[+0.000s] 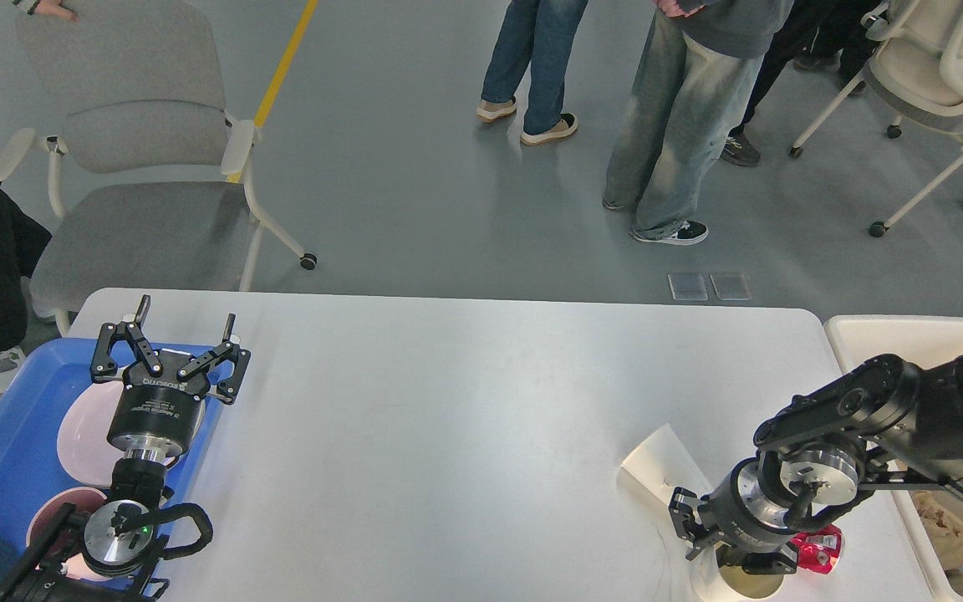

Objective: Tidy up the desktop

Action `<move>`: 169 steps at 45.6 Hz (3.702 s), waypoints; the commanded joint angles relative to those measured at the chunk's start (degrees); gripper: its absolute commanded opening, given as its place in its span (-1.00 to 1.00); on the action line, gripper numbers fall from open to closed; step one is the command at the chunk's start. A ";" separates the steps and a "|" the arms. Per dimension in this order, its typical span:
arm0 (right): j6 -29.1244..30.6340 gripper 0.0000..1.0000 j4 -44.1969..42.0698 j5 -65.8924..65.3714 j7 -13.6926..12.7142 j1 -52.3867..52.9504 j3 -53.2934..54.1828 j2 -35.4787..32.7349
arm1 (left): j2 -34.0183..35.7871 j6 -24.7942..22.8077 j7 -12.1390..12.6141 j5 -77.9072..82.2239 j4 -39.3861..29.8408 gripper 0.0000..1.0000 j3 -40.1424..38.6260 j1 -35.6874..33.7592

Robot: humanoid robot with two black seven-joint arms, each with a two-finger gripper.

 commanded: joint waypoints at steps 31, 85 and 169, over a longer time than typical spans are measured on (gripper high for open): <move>25.66 -1.00 8.92 5.87 0.75 32.80 -16.77 -1.90 | -0.09 0.04 0.00 0.03 0.00 0.93 0.00 0.00; -1.48 -1.00 -56.69 5.26 0.84 -25.68 -9.23 -11.05 | 0.00 0.04 0.00 -0.05 0.00 0.93 0.00 0.00; 42.27 1.00 -23.87 -18.65 1.98 19.97 -9.40 -4.89 | -0.09 -0.05 0.00 0.03 -0.09 0.93 0.00 0.00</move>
